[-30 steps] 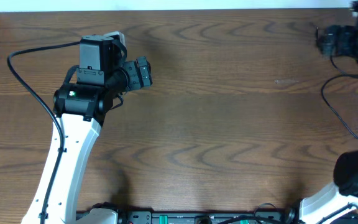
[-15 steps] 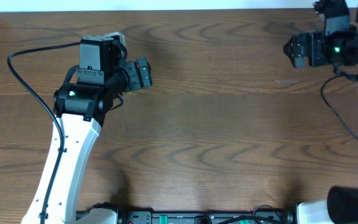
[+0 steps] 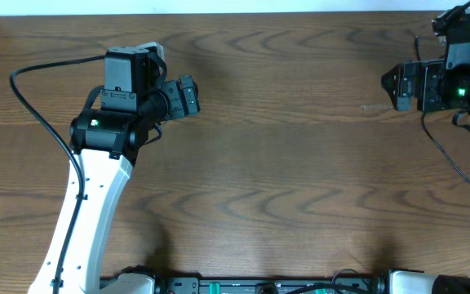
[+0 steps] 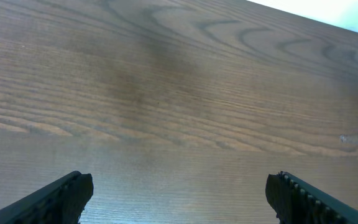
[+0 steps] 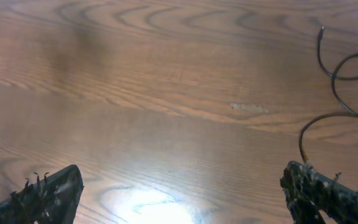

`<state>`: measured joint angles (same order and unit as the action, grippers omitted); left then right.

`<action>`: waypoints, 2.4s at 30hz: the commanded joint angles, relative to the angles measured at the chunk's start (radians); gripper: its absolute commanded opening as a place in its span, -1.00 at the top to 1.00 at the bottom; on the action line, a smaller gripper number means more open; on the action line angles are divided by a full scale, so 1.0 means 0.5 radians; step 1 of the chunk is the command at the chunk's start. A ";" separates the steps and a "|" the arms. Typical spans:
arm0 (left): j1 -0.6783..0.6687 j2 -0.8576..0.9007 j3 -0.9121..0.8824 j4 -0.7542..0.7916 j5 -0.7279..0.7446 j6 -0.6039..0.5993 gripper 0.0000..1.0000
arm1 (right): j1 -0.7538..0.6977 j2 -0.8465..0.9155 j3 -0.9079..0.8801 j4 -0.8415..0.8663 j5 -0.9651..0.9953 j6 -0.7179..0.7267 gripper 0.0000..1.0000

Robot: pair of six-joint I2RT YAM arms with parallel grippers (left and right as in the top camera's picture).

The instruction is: Untangle cables

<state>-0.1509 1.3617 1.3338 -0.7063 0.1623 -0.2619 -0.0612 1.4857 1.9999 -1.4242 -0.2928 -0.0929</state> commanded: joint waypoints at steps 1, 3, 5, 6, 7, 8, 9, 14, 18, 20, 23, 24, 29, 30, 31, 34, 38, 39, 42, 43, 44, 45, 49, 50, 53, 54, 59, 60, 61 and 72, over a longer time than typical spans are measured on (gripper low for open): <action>0.006 0.008 0.025 -0.002 0.018 -0.004 -0.89 | 0.007 -0.010 0.017 -0.019 0.004 -0.088 -0.99; 0.006 0.008 0.025 -0.001 0.018 -0.004 -0.89 | 0.007 -0.010 0.017 -0.027 0.004 -0.088 -0.99; 0.006 0.008 0.025 -0.001 0.018 -0.004 -0.89 | 0.007 -0.008 0.011 -0.039 0.004 -0.094 -0.99; 0.006 0.008 0.025 -0.001 0.018 -0.004 -0.90 | 0.008 -0.006 -0.001 -0.032 0.004 -0.094 -0.98; 0.006 0.008 0.025 -0.001 0.018 -0.004 -0.89 | 0.011 -0.010 -0.023 -0.014 0.004 -0.093 -0.99; 0.006 0.008 0.025 -0.001 0.018 -0.004 -0.89 | 0.010 -0.037 -0.059 0.024 0.008 -0.095 -0.99; 0.006 0.008 0.025 -0.001 0.018 -0.004 -0.89 | 0.014 -0.063 -0.106 0.075 0.019 -0.103 -0.98; 0.006 0.008 0.025 -0.001 0.018 -0.004 -0.89 | 0.018 -0.379 -0.639 0.564 0.019 -0.117 -0.99; 0.006 0.008 0.025 -0.001 0.018 -0.004 -0.89 | 0.021 -0.740 -1.240 1.073 0.013 -0.116 -0.98; 0.006 0.008 0.025 -0.001 0.018 -0.004 -0.89 | 0.022 -0.910 -1.508 1.303 0.009 -0.117 -0.99; 0.006 0.008 0.025 -0.001 0.018 -0.004 -0.89 | 0.021 -1.160 -1.894 1.627 0.012 -0.117 -0.99; 0.006 0.008 0.025 -0.001 0.018 -0.004 -0.89 | 0.021 -1.257 -2.038 1.756 0.013 -0.117 -0.98; 0.006 0.008 0.025 -0.001 0.018 -0.004 -0.89 | 0.022 -1.692 -2.670 2.338 0.029 -0.117 -0.98; 0.006 0.008 0.025 -0.001 0.018 -0.004 -0.89 | 0.022 -1.766 -2.778 2.432 0.035 -0.115 -0.98; 0.006 0.008 0.025 -0.001 0.018 -0.004 -0.89 | 0.024 -1.850 -2.897 2.533 0.040 -0.116 -0.98; 0.006 0.008 0.025 -0.001 0.018 -0.004 -0.89 | 0.061 -2.081 -3.206 2.782 0.108 -0.111 -0.98; 0.006 0.008 0.025 -0.001 0.018 -0.004 -0.89 | 0.140 -2.377 -3.523 2.959 0.281 -0.002 -0.98; 0.006 0.008 0.025 -0.001 0.018 -0.004 -0.89 | 0.159 -2.448 -3.590 2.985 0.321 0.022 -0.99; 0.006 0.008 0.025 -0.001 0.018 -0.004 -0.89 | 0.193 -2.615 -3.738 3.022 0.352 0.020 -0.98; 0.006 0.008 0.025 -0.001 0.018 -0.004 -0.89 | 0.197 -2.661 -3.779 3.024 0.358 0.021 -0.98; 0.006 0.008 0.025 -0.001 0.018 -0.004 -0.89 | 0.199 -2.696 -3.810 3.024 0.358 0.020 -0.98; 0.006 0.008 0.025 -0.001 0.018 -0.004 -0.89 | 0.199 -2.734 -3.845 3.024 0.358 0.021 -0.98; 0.006 0.008 0.025 -0.001 0.018 -0.004 -0.89 | 0.199 -2.846 -3.942 3.023 0.365 0.020 -0.98; 0.006 0.008 0.025 -0.001 0.018 -0.004 -0.90 | 0.199 -2.869 -3.961 3.024 0.365 0.020 -0.99; 0.006 0.008 0.025 -0.001 0.018 -0.004 -0.89 | 0.201 -2.953 -3.989 2.937 0.372 0.020 -0.98; 0.006 0.008 0.025 -0.001 0.018 -0.004 -0.89 | 0.201 -2.963 -3.989 2.918 0.372 0.020 -0.98; 0.006 0.008 0.025 -0.001 0.018 -0.003 -0.90 | 0.201 -2.962 -3.989 2.712 0.372 0.020 -0.99; 0.006 0.008 0.025 -0.001 0.018 -0.003 -0.89 | 0.201 -2.959 -3.989 2.708 0.372 0.021 -0.99; 0.006 0.008 0.025 -0.001 0.018 -0.004 -0.89 | 0.201 -2.959 -3.989 2.714 0.367 0.021 -0.99; 0.006 0.008 0.025 -0.001 0.018 -0.004 -0.89 | 0.201 -2.957 -3.989 2.714 0.372 0.020 -0.98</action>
<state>-0.1509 1.3617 1.3338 -0.7067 0.1627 -0.2619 0.0322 0.0124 0.0082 -0.0635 -0.1146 -0.0944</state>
